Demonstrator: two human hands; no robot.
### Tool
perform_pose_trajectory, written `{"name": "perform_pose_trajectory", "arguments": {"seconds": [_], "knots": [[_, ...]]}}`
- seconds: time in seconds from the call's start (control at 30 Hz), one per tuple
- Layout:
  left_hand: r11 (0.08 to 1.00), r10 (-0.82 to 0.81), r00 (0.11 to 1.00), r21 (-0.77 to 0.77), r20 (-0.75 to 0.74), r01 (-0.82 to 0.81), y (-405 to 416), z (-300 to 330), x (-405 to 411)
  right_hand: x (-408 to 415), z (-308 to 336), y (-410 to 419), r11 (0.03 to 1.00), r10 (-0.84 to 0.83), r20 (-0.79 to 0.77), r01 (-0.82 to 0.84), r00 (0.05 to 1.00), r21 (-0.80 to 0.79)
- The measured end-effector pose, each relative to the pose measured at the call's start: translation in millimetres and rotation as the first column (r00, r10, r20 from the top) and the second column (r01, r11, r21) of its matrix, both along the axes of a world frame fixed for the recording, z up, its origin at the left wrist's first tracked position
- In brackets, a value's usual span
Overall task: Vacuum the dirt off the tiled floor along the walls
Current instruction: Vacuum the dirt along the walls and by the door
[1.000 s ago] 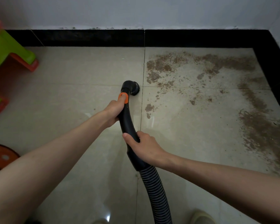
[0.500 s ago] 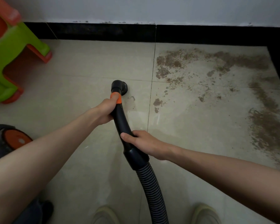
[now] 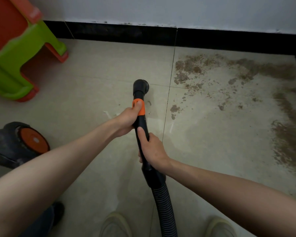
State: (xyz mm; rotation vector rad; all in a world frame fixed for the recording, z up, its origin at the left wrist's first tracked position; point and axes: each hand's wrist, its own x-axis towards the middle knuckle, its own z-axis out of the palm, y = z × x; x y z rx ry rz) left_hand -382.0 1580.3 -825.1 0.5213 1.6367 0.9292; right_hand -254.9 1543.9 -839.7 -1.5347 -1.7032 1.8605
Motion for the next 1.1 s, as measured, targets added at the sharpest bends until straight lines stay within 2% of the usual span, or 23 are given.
{"name": "perform_pose_trajectory", "arguments": {"seconds": [0.17, 0.4, 0.7, 0.9, 1.1], "knots": [[0.995, -0.064, 0.998, -0.075, 0.001, 0.063, -7, -12, 21, 11, -11, -16, 0.994, -0.096, 0.027, 0.097, 0.995, -0.056], [0.992, -0.059, 0.998, -0.110, 0.007, 0.060, -16, -18, 22, 13, -13, -24, 0.993, -0.088, 0.022, 0.090, 0.996, -0.079], [0.981, 0.154, 0.979, -0.099, -0.130, -0.168, -25, -29, 12, 2, -11, -19, 0.997, 0.035, 0.002, -0.035, 0.999, -0.074], [0.886, 0.410, 0.866, -0.100, -0.286, -0.453, -35, -30, -26, -37, -9, -14, 0.979, 0.179, -0.047, -0.183, 0.983, -0.090], [0.803, 0.557, 0.793, -0.084, -0.249, -0.590, -69, -34, -39, -45, -8, -22, 0.920, 0.327, -0.120, -0.344, 0.937, -0.187]]}}
